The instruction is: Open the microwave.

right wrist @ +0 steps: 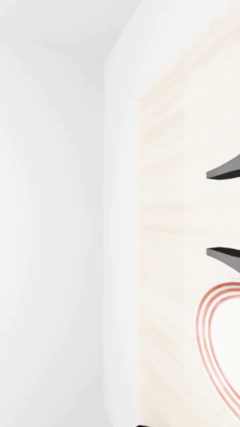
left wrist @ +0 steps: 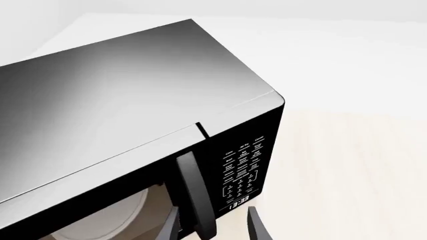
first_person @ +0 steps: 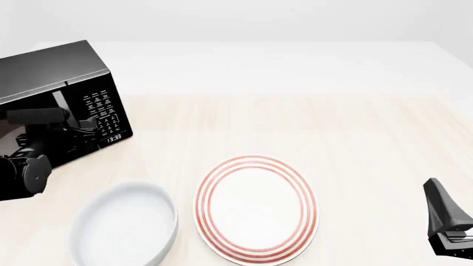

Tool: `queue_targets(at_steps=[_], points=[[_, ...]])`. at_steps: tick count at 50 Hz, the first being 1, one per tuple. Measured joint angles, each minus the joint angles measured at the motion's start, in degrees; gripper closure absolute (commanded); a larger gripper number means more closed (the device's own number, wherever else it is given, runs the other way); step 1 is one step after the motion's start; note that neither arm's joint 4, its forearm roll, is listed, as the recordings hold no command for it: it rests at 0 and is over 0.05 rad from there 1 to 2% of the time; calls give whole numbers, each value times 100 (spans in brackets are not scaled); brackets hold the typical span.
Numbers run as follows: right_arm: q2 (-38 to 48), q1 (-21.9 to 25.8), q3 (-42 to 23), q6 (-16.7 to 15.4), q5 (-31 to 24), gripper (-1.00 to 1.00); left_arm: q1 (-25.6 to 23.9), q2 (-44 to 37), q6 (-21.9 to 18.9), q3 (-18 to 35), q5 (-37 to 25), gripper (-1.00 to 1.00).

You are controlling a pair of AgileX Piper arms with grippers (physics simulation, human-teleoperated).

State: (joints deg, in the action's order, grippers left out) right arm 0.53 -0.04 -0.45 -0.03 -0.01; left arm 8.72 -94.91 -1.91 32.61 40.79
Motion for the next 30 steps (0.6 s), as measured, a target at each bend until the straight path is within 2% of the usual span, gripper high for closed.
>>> queue_targets(at_steps=[30], points=[[0,0,0,0,0,-100,-9,-316,49,210,3,-100]])
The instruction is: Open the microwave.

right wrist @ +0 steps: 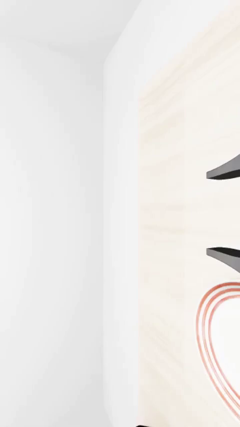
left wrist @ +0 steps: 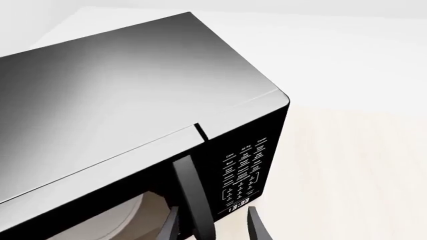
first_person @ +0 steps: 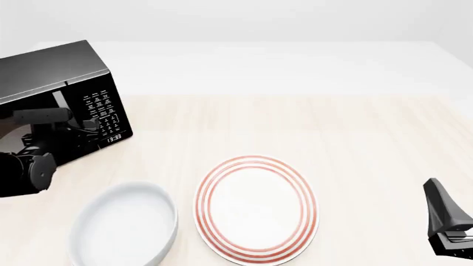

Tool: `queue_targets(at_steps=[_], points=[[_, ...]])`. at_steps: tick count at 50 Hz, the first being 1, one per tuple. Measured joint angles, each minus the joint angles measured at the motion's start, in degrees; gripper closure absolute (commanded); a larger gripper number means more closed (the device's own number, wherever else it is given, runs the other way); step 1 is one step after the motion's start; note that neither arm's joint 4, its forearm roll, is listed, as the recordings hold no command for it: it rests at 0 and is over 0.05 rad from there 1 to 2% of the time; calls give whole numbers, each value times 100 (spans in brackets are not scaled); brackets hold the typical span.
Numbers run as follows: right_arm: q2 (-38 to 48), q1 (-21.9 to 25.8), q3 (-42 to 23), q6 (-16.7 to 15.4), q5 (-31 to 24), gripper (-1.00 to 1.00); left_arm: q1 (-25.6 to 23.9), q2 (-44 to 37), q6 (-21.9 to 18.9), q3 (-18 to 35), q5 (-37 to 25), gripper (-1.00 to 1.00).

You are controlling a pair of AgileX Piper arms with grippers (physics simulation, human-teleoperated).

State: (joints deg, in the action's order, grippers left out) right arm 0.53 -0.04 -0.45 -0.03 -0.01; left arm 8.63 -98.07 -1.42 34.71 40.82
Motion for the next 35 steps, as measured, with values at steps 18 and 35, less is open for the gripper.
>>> queue_targets(at_steps=[18,35], points=[[0,0,0,0,0,-100,98,-15,0,0,5,100],[0,0,0,0,0,-100,57,106,50,-186,74,100]])
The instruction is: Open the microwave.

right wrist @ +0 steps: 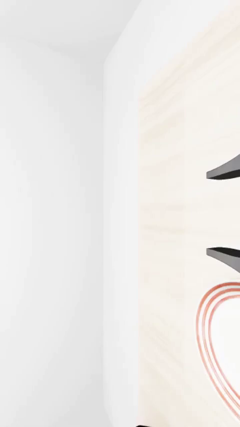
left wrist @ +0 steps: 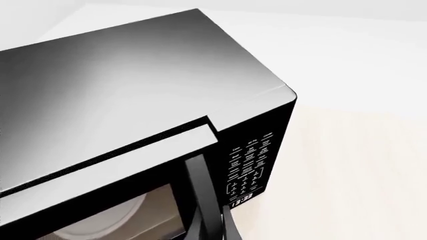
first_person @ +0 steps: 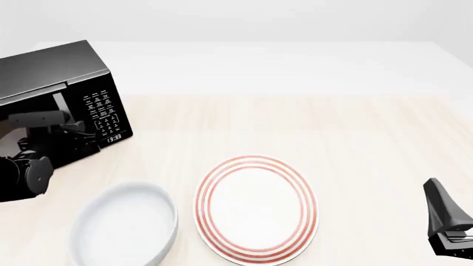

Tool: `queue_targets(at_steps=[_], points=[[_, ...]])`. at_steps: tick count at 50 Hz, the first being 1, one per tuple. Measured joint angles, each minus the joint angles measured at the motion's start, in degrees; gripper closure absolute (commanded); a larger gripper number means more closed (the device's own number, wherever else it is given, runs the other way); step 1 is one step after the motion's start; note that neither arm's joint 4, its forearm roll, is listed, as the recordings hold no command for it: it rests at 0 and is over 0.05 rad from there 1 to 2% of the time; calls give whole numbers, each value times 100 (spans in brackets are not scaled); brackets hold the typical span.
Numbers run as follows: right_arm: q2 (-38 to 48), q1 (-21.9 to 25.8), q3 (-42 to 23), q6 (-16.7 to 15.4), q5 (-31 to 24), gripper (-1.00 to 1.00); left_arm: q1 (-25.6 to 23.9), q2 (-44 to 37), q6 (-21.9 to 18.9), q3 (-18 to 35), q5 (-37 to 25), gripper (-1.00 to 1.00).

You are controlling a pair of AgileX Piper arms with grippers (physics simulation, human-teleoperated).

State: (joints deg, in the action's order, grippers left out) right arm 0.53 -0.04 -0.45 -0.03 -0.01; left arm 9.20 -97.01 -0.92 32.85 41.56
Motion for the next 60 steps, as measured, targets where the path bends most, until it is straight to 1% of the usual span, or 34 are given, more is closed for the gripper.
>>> queue_targets(at_steps=[14,31,60], points=[[0,0,0,0,0,-100,-89,251,32,-315,32,100],[-21,-5,-5,-1,-26,-100,-112,466,121,-714,285,100],[-31,-8,-16,-2,-47,-100,-150,1024,256,-1391,391,100]])
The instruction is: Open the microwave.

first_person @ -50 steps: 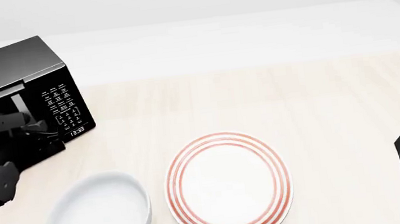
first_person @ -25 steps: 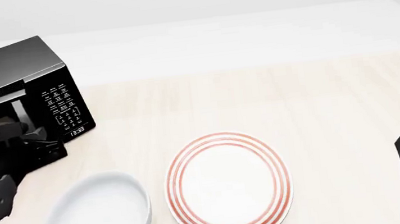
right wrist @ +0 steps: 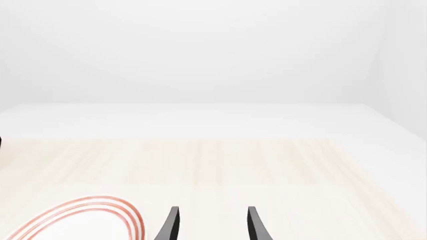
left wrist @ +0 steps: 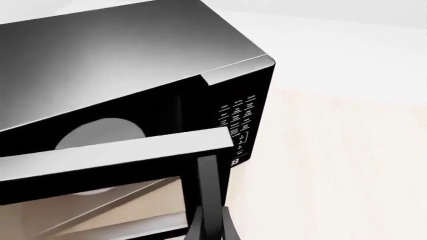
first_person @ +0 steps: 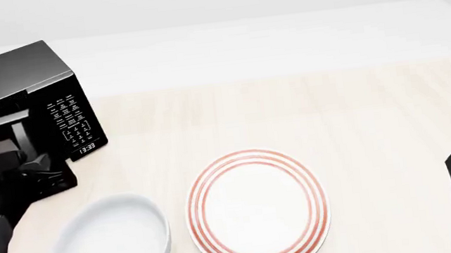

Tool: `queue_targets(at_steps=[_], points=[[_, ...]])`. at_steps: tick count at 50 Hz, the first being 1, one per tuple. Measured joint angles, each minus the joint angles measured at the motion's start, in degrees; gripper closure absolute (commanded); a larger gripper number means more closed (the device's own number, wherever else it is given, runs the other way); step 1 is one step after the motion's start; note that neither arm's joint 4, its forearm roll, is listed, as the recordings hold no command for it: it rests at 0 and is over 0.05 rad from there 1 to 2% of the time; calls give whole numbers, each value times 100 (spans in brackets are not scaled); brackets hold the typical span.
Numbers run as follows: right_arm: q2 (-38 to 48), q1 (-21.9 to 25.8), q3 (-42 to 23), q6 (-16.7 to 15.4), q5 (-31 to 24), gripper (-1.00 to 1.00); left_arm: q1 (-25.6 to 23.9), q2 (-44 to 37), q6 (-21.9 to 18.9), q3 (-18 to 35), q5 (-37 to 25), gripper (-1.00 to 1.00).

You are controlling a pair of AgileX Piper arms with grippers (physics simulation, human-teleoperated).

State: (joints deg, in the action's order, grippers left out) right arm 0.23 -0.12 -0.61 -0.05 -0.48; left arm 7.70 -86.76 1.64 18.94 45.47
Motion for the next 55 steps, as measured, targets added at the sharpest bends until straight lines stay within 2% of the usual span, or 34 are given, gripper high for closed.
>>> queue_targets(at_steps=[55], points=[[-1,-2,-2,0,-4,-100,-114,937,-49,-960,54,100]])
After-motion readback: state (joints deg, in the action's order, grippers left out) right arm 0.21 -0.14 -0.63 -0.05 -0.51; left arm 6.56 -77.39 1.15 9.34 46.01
